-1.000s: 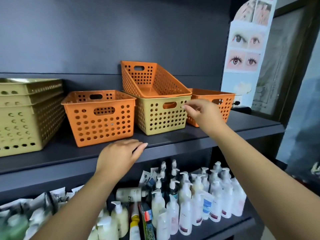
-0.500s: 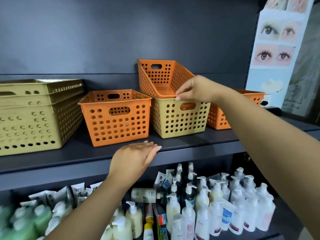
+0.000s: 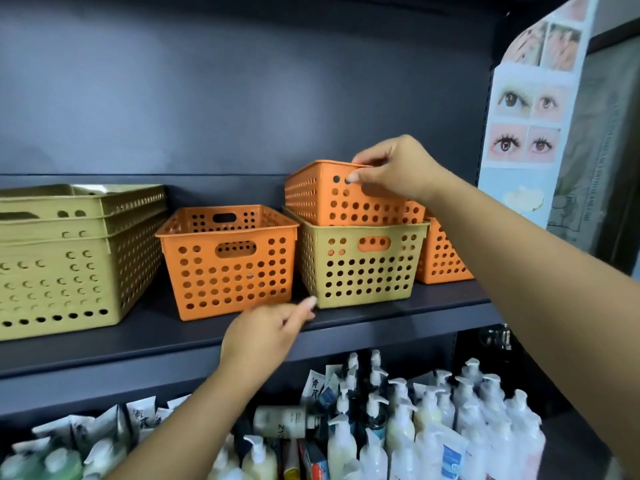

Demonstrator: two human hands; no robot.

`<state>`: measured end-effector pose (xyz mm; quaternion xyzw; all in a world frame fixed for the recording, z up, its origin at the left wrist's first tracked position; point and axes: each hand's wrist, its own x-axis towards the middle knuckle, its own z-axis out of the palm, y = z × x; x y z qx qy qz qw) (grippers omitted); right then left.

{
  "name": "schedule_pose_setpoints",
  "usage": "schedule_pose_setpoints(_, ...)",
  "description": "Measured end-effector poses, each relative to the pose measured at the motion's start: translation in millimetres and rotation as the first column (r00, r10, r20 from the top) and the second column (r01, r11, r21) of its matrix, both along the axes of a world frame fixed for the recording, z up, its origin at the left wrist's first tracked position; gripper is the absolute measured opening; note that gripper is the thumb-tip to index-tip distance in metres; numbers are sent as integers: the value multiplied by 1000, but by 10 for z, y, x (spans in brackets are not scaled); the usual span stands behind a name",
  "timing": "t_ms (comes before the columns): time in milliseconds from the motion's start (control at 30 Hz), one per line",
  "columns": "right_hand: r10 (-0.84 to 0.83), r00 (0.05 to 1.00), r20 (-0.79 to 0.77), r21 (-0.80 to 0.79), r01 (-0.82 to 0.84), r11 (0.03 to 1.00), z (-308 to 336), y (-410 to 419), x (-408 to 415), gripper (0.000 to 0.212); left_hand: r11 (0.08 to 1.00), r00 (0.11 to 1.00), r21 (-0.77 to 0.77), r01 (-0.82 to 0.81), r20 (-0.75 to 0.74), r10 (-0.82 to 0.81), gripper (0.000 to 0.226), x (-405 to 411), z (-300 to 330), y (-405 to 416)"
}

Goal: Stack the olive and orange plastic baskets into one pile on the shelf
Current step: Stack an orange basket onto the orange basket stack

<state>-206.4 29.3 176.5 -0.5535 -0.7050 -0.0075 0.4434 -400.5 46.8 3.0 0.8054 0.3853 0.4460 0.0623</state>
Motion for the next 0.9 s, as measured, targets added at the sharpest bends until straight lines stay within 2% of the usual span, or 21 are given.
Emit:
schedule_pose_setpoints(33,7,1000,-18,24,-7,1000,12,-9,16,13,984,984,-145,105,158,-81,29,18,113,-12)
schedule_pose_setpoints(67,1,1000,-24,55,0,998,26,-19,38,10,958,952,-205,199,271,-140,23,38,257,-18)
schedule_pose_setpoints(167,-11,996,-92,164,26,986,118,-73,96,6,957,907,-91,275,356,-226,17,135,722,-30)
schedule_pose_setpoints(233,10,990,-140,237,24,971,213,-148,90,5,954,884,-67,293,399,-243,33,232,1013,-38)
schedule_pose_setpoints(300,-2,992,-125,308,41,950,310,-244,51,2,962,871,-65,267,445,-211,54,308,1240,-32)
schedule_pose_setpoints(367,-19,994,-107,372,58,926,392,-371,-12,5,973,898,-83,216,409,-164,78,367,1388,-15)
schedule_pose_setpoints(433,-14,997,-73,408,43,912,459,-554,-98,2,961,893,-95,260,401,-202,98,410,1509,13)
schedule_pose_setpoints(500,-25,1000,-8,414,26,910,508,-769,-159,2,905,818,-90,416,472,-329,113,445,1575,38)
schedule_pose_setpoints(600,-54,992,114,434,-1,901,568,-1023,-158,3,781,668,-26,624,537,-515,114,577,1556,-2)
schedule_pose_setpoints(667,-133,960,245,454,7,891,622,-1072,-142,5,741,596,29,670,574,-562,117,732,1503,-61)
schedule_pose_setpoints(800,-289,837,464,495,25,869,732,-1105,-132,18,677,410,154,720,693,-593,113,989,1442,-134)
schedule_pose_setpoints(900,-413,786,460,580,86,810,701,-1242,17,35,654,345,203,729,717,-606,109,1171,1399,-249)
